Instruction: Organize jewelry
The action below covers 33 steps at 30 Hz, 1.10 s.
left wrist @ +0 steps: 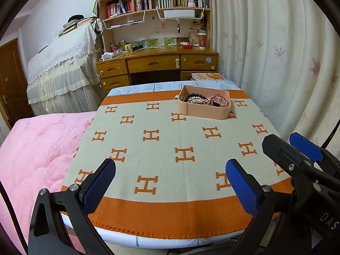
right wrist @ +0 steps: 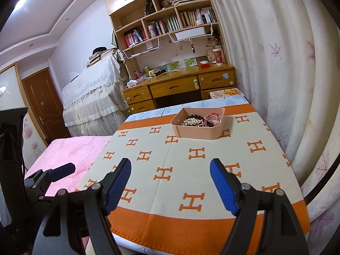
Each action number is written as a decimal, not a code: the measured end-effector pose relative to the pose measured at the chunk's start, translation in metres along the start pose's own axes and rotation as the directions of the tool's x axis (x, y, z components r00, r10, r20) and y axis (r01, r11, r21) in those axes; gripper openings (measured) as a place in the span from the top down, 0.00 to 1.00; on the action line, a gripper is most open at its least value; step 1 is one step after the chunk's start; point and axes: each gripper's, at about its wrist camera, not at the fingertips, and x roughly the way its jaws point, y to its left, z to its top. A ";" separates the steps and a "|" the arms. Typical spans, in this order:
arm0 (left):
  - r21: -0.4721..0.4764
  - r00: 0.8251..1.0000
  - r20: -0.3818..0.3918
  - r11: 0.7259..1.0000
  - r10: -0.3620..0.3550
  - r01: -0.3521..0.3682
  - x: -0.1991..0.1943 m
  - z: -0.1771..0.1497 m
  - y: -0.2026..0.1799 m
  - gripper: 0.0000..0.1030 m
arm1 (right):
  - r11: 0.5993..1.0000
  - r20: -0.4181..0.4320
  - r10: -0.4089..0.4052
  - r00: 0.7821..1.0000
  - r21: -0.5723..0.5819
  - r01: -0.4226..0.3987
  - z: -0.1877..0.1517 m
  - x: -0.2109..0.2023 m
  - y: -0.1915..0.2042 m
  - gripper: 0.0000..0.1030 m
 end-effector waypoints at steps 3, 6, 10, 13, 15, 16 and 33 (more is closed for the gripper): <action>-0.011 1.000 0.008 1.000 0.001 0.000 0.000 -0.001 0.002 0.01 | 1.000 0.012 -0.006 1.000 0.001 0.006 -0.001 -0.001 0.000 0.25; -0.026 1.000 0.013 1.000 0.003 -0.002 0.001 -0.002 0.004 0.01 | 1.000 0.027 -0.019 0.999 0.001 0.019 -0.002 -0.002 0.000 0.25; -0.039 1.000 0.009 0.999 0.004 -0.004 0.004 -0.002 0.005 0.01 | 1.000 0.034 -0.025 0.999 0.007 0.024 -0.003 -0.003 -0.001 0.25; -0.046 1.000 0.008 0.999 0.008 -0.008 0.005 -0.002 0.006 0.01 | 0.999 0.044 -0.031 0.999 0.015 0.031 -0.002 -0.005 -0.004 0.25; -0.056 1.000 0.012 0.998 0.009 -0.009 0.005 -0.002 0.006 0.01 | 0.999 0.043 -0.034 0.998 0.019 0.033 -0.002 -0.006 -0.005 0.25; -0.060 1.000 0.014 0.998 0.010 -0.009 0.005 -0.002 0.007 0.01 | 0.999 0.041 -0.034 0.999 0.020 0.033 -0.002 -0.005 -0.006 0.25; -0.077 1.000 0.003 0.997 0.013 -0.013 0.009 -0.006 0.008 0.01 | 0.999 0.022 -0.030 0.999 0.031 0.029 -0.004 -0.001 -0.008 0.25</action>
